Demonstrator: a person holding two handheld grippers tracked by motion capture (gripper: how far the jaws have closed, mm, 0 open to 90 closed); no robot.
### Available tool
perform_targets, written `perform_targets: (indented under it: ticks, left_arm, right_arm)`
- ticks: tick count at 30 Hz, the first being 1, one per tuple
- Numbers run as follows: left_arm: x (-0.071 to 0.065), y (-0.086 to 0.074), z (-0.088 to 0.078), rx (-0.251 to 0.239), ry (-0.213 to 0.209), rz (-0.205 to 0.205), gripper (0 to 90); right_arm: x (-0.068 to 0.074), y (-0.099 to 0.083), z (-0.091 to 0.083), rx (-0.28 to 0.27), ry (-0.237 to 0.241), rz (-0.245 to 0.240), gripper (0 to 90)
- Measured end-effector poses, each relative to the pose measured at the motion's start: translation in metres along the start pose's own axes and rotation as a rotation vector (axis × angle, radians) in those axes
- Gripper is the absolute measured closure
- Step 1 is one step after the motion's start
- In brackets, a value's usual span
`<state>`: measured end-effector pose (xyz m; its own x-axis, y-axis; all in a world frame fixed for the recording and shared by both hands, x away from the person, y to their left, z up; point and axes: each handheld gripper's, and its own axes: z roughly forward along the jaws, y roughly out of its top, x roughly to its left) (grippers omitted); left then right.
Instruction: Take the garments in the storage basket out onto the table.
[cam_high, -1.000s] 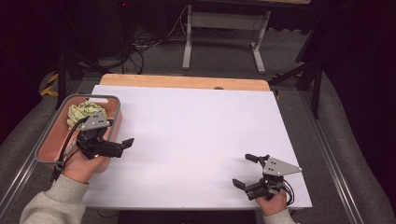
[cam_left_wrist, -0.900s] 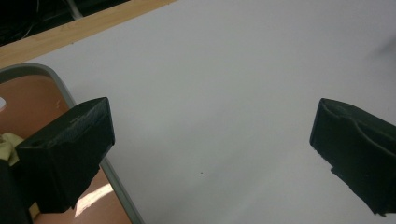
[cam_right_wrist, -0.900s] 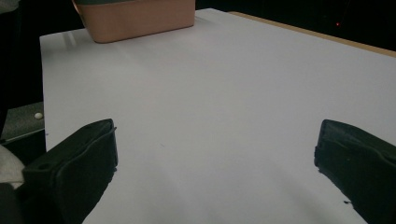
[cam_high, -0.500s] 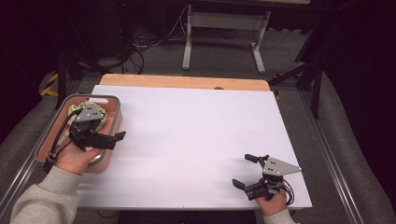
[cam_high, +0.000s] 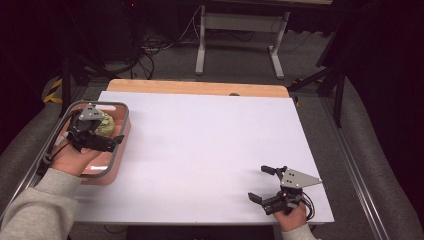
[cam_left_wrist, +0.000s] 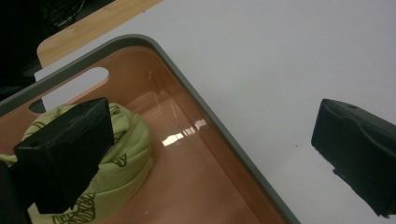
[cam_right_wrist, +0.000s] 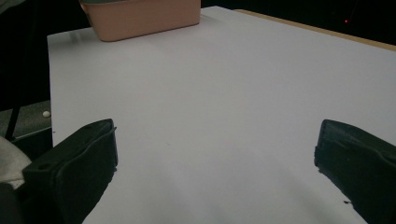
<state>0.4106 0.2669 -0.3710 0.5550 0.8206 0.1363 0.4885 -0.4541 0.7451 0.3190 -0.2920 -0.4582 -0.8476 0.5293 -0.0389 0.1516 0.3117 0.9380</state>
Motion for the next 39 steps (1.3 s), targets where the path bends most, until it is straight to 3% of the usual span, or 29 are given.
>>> perform_targets:
  ticks: [12, 23, 27, 35, 39]
  left_arm:
    - [0.027, 0.001, 0.016, 0.074, 0.033, -0.037, 2.0]
    - [0.048, -0.003, 0.025, 0.144, 0.065, -0.101, 4.2]
    - [0.053, -0.004, 0.031, 0.170, 0.078, -0.077, 4.2]
    - [0.061, -0.007, 0.042, 0.223, 0.138, -0.069, 1.2]
    - [0.063, -0.010, 0.048, 0.241, 0.143, -0.066, 0.4]
  right_arm:
    - [-0.001, -0.001, 0.000, -0.003, 0.012, 0.004, 0.1]
    - [-0.001, -0.002, 0.001, 0.001, 0.026, 0.014, 0.0]
    - [-0.002, -0.002, 0.002, 0.005, 0.028, 0.014, 0.1]
    - [-0.002, -0.003, 0.002, 0.004, 0.033, 0.019, 0.1]
    - [-0.002, -0.003, 0.002, 0.004, 0.035, 0.020, 0.1]
